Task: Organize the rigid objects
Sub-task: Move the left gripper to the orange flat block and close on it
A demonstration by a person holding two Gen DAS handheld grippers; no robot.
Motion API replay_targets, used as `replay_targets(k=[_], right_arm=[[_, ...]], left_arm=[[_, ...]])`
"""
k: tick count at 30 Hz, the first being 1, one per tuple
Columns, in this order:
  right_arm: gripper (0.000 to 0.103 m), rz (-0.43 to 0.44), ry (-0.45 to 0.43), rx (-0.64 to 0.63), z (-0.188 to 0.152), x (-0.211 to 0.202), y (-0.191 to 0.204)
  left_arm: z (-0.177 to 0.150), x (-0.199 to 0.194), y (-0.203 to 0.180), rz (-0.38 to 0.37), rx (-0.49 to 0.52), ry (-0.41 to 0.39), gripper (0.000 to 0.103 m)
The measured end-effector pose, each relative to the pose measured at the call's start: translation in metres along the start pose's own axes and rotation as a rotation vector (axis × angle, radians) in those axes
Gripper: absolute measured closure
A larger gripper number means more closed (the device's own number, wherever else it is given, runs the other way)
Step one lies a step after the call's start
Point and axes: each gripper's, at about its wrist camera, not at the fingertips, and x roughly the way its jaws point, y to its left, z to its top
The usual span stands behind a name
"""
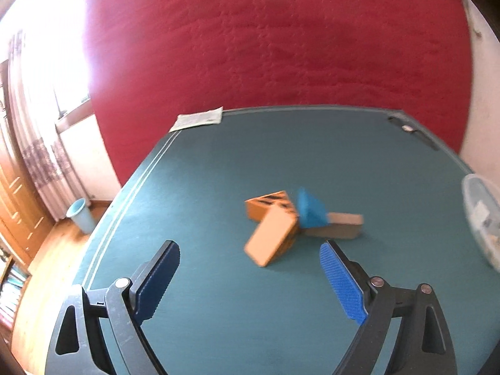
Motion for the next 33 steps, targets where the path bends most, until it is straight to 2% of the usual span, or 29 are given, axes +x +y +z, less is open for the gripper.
replay_targets(k=[5, 14, 19, 22, 25, 29, 33], right_arm=[[0.049, 0.037, -0.01, -0.058, -0.005, -0.006, 0.02], [0.048, 0.068, -0.003, -0.101, -0.01, -0.011, 0.037], [0.048, 0.071, -0.002, -0.101, -0.01, -0.009, 0.038], [0.048, 0.072, -0.002, -0.104, -0.01, -0.009, 0.04], [0.048, 0.072, -0.003, -0.11, -0.01, -0.01, 0.041], [0.048, 0.072, -0.002, -0.117, -0.01, -0.01, 0.043], [0.048, 0.079, 0.005, -0.119, -0.011, -0.008, 0.044]], left_arm=[[-0.003, 0.023, 0.006, -0.005, -0.013, 0.05, 0.009], [0.002, 0.051, 0.0, -0.026, 0.032, 0.089, 0.011], [0.009, 0.061, -0.002, -0.028, 0.053, 0.103, 0.016], [0.01, 0.068, 0.0, -0.04, 0.05, 0.13, 0.028], [0.008, 0.072, 0.003, -0.068, 0.036, 0.157, 0.044], [0.007, 0.071, 0.01, -0.095, 0.004, 0.158, 0.062], [0.004, 0.07, 0.016, -0.087, -0.03, 0.154, 0.068]])
